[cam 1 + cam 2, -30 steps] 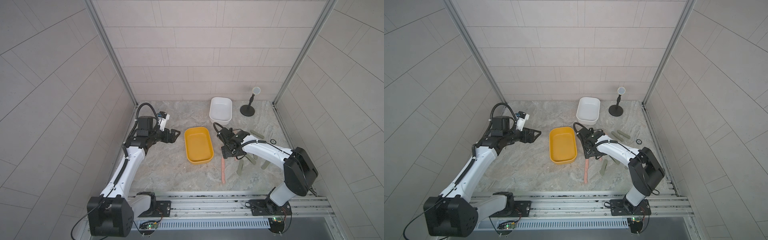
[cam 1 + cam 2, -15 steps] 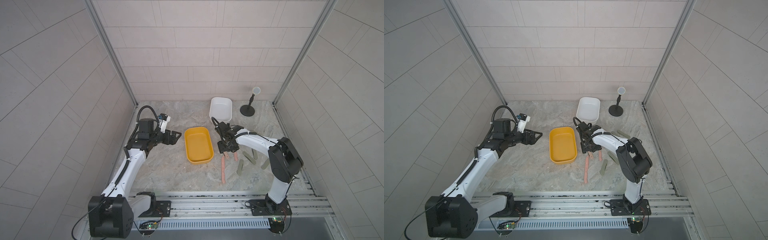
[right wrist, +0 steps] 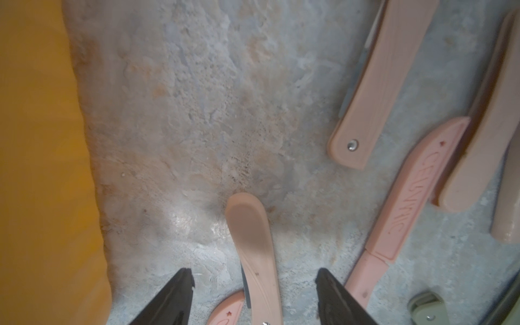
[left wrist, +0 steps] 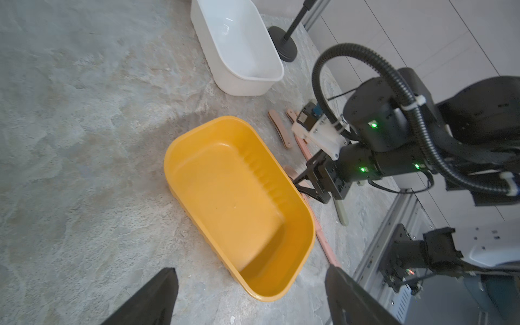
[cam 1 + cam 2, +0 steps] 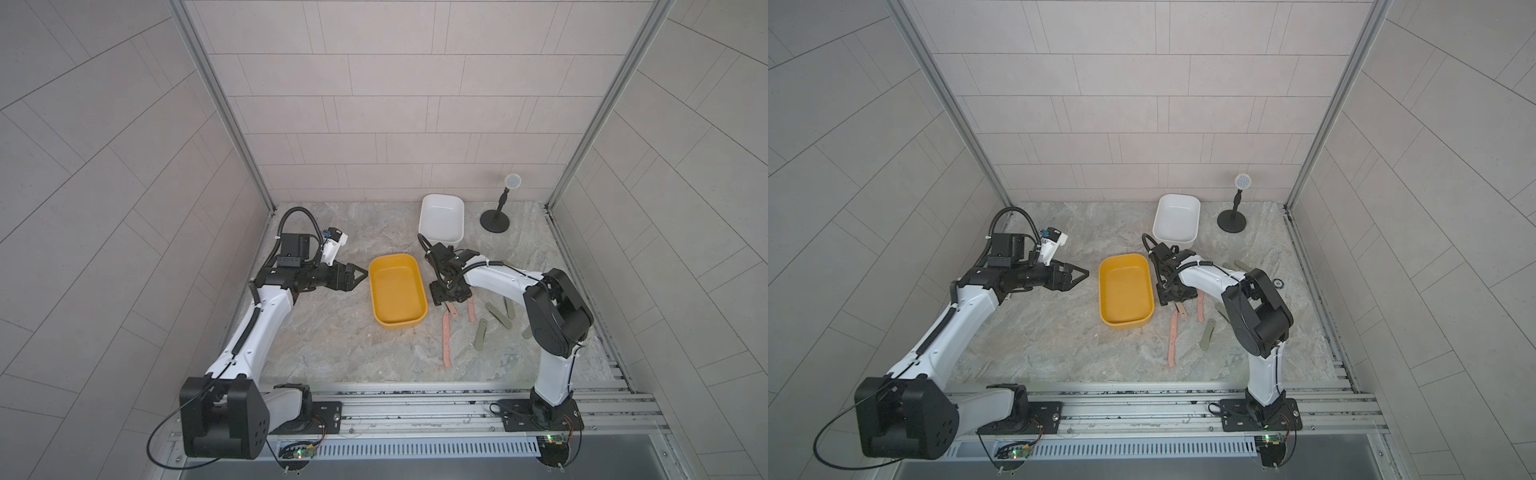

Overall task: Place the fruit knives into the storage box by color
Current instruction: Pick up the fruit knife from the center of the board.

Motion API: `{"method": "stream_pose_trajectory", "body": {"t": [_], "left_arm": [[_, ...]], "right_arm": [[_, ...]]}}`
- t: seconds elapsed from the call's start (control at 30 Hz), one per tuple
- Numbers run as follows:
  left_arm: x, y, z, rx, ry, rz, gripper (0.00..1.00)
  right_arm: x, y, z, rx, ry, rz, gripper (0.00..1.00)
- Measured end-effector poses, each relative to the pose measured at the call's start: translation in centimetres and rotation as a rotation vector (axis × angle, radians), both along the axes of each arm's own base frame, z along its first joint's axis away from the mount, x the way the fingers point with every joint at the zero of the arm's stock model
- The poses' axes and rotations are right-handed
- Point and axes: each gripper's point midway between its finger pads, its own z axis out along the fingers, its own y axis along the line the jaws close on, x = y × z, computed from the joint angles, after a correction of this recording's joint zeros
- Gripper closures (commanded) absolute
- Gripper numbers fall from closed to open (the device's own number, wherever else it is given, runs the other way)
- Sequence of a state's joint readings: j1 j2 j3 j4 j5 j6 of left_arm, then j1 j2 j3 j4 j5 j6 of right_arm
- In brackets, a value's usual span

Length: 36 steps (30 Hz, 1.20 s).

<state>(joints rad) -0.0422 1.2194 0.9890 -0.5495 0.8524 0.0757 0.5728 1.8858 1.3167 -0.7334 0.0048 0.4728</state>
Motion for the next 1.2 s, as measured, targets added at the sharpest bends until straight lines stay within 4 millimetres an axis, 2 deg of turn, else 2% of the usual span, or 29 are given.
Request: {"method": "stream_pose_trajectory", "body": {"t": [0.13,0.33,0.47,0.6,0.9,1.1,1.2], "left_arm": [[-1.7,-0.3,-0.6,0.004,0.045,-0.050,0.12],[-2.9,-0.2,-1.0,0.023,0.065,-0.078,0.12],[-2.9,-0.1,-1.1,0.030,0.065,-0.076,0.12],[-3.0,-0.1,-1.3,0.033,0.069,-0.074,0.12],[-3.1,-0.1,-1.7,0.037,0.075,-0.075,0.12],[-3.1,-0.1,-1.7,0.039,0.074,-0.076,0.12],[-3.1,0.0,-1.7,0.039,0.075,-0.076,0.12]], "right_arm": [[0.2,-0.1,-0.5,-0.003,0.004,-0.004,0.28],[0.6,-0.1,-1.0,-0.006,0.013,-0.009,0.29],[1.0,0.1,-1.0,-0.003,0.008,-0.006,0.33],[1.4,0.4,-1.0,-0.003,0.005,0.004,0.43],[1.6,0.1,-1.8,-0.015,0.021,0.006,0.49],[1.8,0.2,-1.8,-0.003,0.023,0.007,0.61],[2.0,0.2,-1.9,0.013,0.024,0.003,0.63]]}}
